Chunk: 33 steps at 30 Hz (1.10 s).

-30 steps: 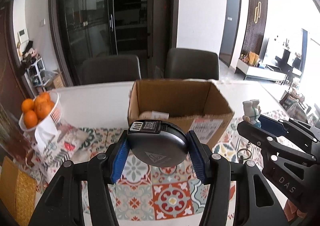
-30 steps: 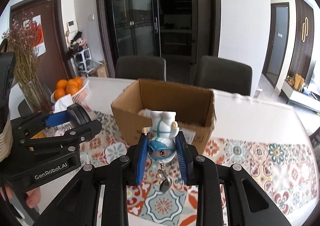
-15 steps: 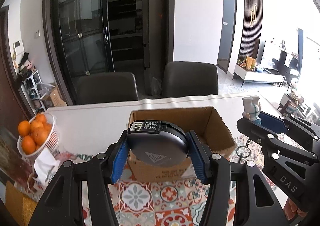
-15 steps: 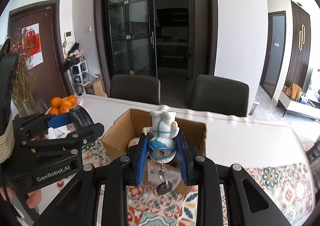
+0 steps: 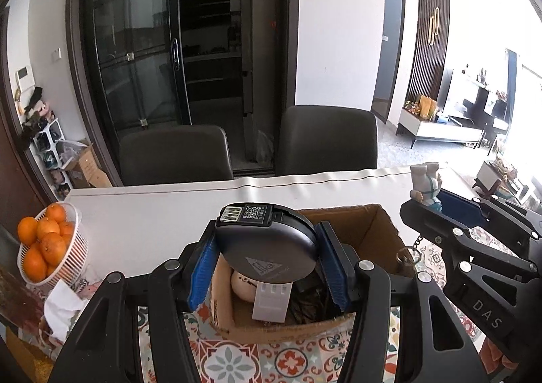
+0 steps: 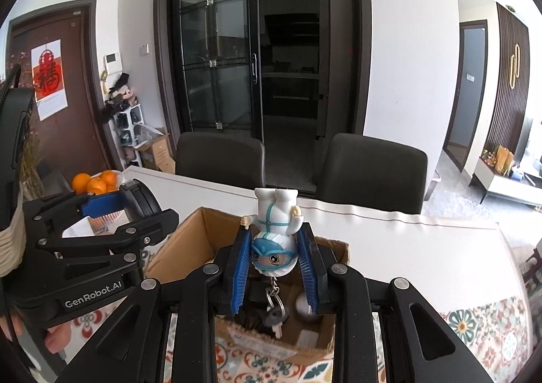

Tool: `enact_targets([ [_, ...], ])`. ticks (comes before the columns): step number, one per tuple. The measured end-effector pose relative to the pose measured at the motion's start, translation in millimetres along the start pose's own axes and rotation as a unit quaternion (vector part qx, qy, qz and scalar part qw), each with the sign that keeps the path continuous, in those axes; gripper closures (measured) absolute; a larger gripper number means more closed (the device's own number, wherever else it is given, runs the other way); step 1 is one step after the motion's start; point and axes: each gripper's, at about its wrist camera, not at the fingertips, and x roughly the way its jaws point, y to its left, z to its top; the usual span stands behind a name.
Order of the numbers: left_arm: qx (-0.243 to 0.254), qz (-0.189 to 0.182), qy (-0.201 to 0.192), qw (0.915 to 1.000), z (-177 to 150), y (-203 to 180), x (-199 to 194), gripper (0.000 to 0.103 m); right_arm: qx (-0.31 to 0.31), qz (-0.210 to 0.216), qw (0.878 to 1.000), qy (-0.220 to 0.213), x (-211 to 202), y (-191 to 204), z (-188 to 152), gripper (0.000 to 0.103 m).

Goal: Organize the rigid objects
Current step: 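Lift the figurine and earbud case and carry them over the box, then open both grippers to drop the figurine and earbud case into the box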

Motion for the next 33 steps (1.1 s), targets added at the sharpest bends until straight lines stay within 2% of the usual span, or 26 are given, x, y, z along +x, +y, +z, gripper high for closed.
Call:
enact_targets([
  [8, -0.002, -0.014, 0.048, 0.9987, 8.7, -1.6, 48.0, 0.047, 0.021, 0.005, 0.999, 0.037, 46.7, -18.3, 4.2, 0.075],
  [14, 0.018, -0.003, 0.091, 0.9957, -1.7, -7.4, 81.3, 0.047, 0.028, 0.006, 0.996, 0.084, 81.9, -30.4, -11.0, 0.075],
  [20, 0.031, 0.003, 0.123, 0.9919, -20.3, -10.5, 97.0, 0.047, 0.028, 0.008, 0.992, 0.125, 102.8, -32.8, -35.6, 0.075],
  [26, 0.029, 0.009, 0.141, 0.9895, -33.1, -8.3, 95.7, 0.047, 0.028, 0.006, 0.990, 0.139, 106.2, -29.9, -48.2, 0.074],
  [27, 0.029, 0.010, 0.137, 0.9901, -33.3, -9.2, 94.4, 0.046, 0.029, 0.006, 0.990, 0.139, 105.1, -29.9, -49.8, 0.073],
  [28, 0.030, 0.014, 0.130, 0.9909, -33.7, -9.5, 90.2, 0.041, 0.029, 0.003, 0.990, 0.141, 104.3, -30.1, -50.6, 0.068],
  [29, 0.032, 0.020, 0.126, 0.9914, -33.3, -9.6, 85.9, 0.036, 0.030, 0.002, 0.989, 0.143, 103.1, -30.5, -51.5, 0.059],
  [30, 0.034, 0.026, 0.122, 0.9917, -32.5, -9.6, 82.2, 0.028, 0.032, -0.001, 0.989, 0.143, 101.7, -31.1, -51.7, 0.055],
  [33, 0.038, 0.045, 0.105, 0.9928, -31.3, -9.2, 67.0, 0.024, 0.035, -0.013, 0.990, 0.136, 91.7, -32.1, -53.6, 0.049],
])
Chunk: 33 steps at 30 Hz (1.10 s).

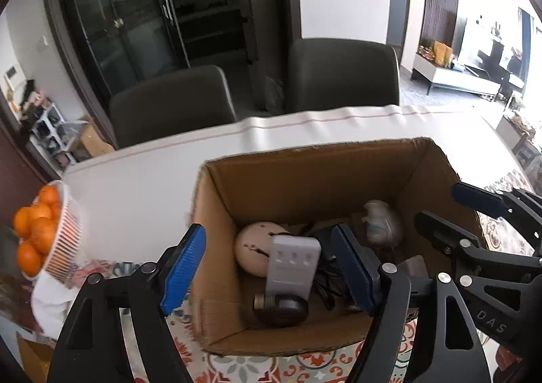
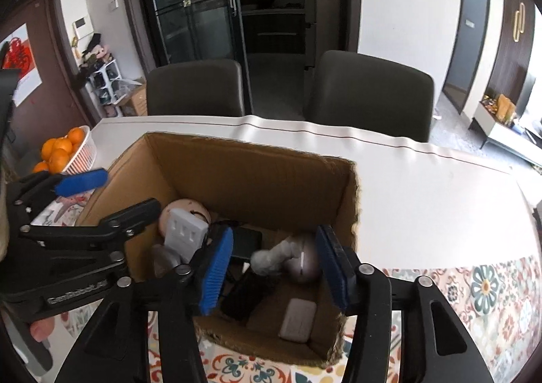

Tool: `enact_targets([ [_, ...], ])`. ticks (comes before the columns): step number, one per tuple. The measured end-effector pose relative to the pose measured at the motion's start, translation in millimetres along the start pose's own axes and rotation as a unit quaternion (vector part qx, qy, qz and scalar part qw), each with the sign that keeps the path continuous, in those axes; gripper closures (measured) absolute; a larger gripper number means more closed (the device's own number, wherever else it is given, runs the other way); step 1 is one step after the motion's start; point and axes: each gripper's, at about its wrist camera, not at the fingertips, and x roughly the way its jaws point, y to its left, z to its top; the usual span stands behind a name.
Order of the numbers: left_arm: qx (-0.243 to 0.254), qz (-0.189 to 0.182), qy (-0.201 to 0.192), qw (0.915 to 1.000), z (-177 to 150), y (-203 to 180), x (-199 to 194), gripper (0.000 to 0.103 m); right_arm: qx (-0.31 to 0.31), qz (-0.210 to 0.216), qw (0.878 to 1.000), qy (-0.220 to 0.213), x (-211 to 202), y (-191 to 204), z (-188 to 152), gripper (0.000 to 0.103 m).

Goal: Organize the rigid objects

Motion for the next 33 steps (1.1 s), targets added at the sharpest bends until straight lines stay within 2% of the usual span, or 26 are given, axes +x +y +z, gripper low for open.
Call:
enact_targets([
  [1, -0.001, 0.007, -0.004, 1.0000, -0.2, 1.4, -4.6, 0.019, 0.003, -0.003, 1.000, -0.001, -3.8, -0.5, -1.0, 0.047],
  [6, -0.001, 0.038, -0.038, 0.9986, -10.6, 2.2, -40.7, 0.007, 0.023, -0.029, 0.999, -0.015, -32.7, -3.1, -12.8, 0.038],
  [11, -0.011, 0.057, -0.069, 0.9959, -21.4, 0.9, -76.4, 0.000, 0.031, -0.052, 0.997, -0.044, -75.7, 0.2, -24.8, 0.029],
  [17, -0.030, 0.060, -0.100, 0.9927, -41.7, 3.6, -124.0, 0.000, 0.029, -0.077, 0.993, -0.080, -128.6, 8.6, -38.0, 0.020],
  [26, -0.051, 0.047, -0.123, 0.9900, -77.0, 3.9, -183.4, 0.000, 0.023, -0.096, 0.988, -0.120, -199.5, 26.6, -64.8, 0.014],
  [33, -0.055, 0.050, -0.135, 0.9880, -105.2, -3.8, -224.1, 0.000, 0.025, -0.086, 0.987, -0.134, -239.6, 34.4, -90.4, 0.013],
])
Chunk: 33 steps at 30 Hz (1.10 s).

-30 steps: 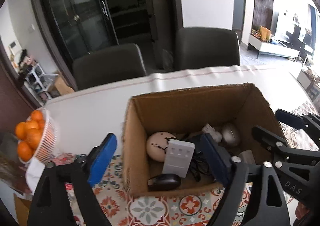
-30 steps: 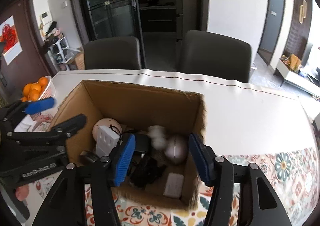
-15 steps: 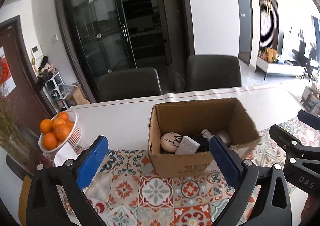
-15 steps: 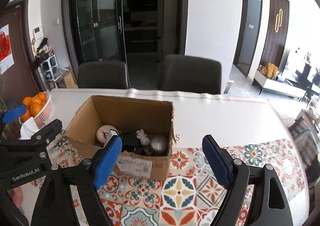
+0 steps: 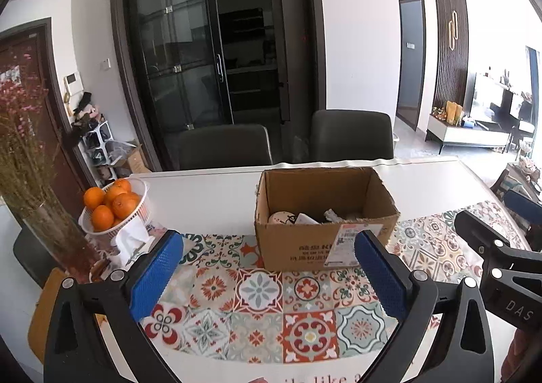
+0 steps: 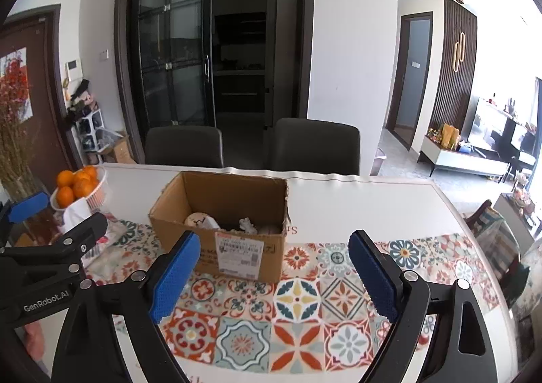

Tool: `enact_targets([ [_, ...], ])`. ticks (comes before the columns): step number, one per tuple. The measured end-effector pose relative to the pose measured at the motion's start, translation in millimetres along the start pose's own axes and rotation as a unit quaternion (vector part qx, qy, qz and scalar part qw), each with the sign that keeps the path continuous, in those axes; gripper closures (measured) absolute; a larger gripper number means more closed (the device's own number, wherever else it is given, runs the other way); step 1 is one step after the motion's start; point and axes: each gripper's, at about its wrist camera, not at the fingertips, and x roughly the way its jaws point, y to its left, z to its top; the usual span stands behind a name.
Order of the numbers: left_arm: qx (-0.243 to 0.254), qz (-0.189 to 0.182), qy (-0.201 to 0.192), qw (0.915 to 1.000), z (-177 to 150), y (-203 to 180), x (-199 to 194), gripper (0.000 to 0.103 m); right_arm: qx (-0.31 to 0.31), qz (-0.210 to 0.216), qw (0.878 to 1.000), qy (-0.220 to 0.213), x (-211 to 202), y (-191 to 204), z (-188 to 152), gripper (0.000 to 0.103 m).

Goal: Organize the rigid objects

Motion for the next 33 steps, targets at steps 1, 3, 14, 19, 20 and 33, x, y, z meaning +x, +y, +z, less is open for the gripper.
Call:
enact_targets([
  [1, 0.001, 0.001, -0.002, 1.0000, -1.6, -0.6, -3.5, 0.000, 0.001, 0.001, 1.000, -0.001, -5.1, -0.4, -2.0, 0.013],
  [3, 0.003, 0.007, -0.008, 0.9999, -6.6, -0.9, -15.8, 0.000, 0.002, 0.003, 1.000, -0.002, -14.6, -1.4, -7.4, 0.013],
  [14, 0.004, 0.006, -0.020, 0.9998, -18.8, 0.4, -50.8, 0.000, -0.003, 0.010, 1.000, -0.006, -47.3, -5.7, -25.5, 0.011],
  [19, 0.005, 0.002, -0.030, 0.9995, -17.2, -0.1, -61.4, 0.000, -0.004, 0.008, 1.000, -0.016, -60.7, -5.7, -24.3, 0.011],
  [20, 0.006, 0.003, -0.033, 0.9994, -16.6, -0.2, -63.7, 0.000, -0.004, 0.009, 1.000, -0.017, -62.6, -5.6, -24.2, 0.011],
  [33, 0.011, 0.007, -0.057, 0.9983, -13.3, -1.7, -80.6, 0.000, 0.000, 0.012, 0.999, -0.033, -75.5, -6.5, -20.9, 0.010],
])
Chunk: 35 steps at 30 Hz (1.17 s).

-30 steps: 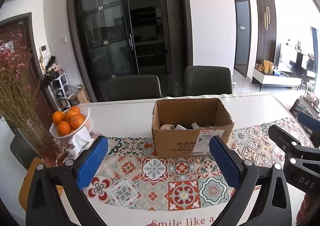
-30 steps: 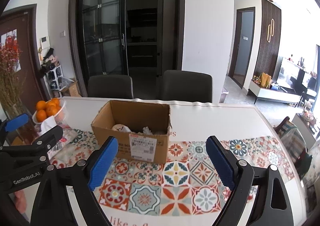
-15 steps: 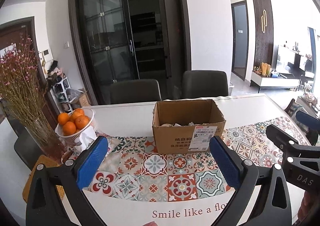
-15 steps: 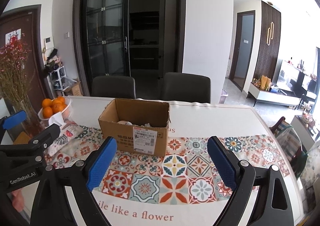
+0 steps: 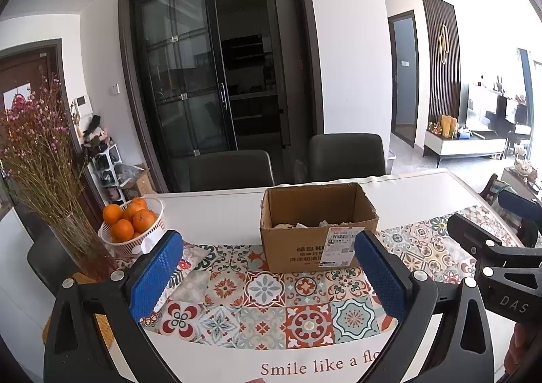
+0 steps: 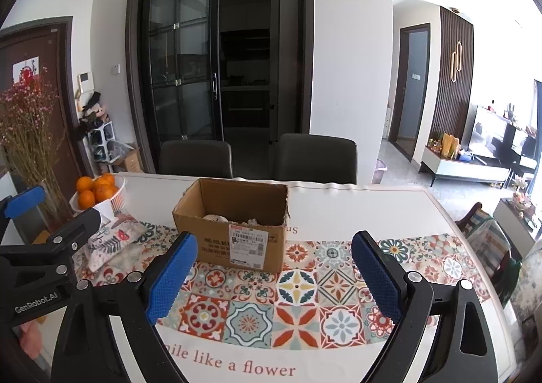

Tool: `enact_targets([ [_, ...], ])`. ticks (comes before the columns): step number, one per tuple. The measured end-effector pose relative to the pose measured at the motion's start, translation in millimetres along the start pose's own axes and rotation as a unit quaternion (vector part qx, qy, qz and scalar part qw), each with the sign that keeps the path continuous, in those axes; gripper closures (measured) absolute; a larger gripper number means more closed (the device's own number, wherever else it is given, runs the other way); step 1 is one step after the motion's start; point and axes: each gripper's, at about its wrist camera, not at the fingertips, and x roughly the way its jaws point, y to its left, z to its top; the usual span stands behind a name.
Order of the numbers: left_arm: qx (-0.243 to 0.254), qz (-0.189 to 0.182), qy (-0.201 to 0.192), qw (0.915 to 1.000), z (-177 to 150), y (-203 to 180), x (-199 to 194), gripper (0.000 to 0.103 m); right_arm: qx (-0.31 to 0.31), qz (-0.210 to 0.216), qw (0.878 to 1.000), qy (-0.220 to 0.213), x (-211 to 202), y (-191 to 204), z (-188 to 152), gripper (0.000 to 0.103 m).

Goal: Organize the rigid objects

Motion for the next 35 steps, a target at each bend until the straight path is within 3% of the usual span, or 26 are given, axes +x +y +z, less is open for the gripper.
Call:
enact_targets([
  [35, -0.006, -0.001, 0.008, 1.0000, -1.1, -0.1, -1.8, 0.000, -0.001, 0.000, 1.000, -0.003, -3.8, -0.6, 0.7, 0.010],
])
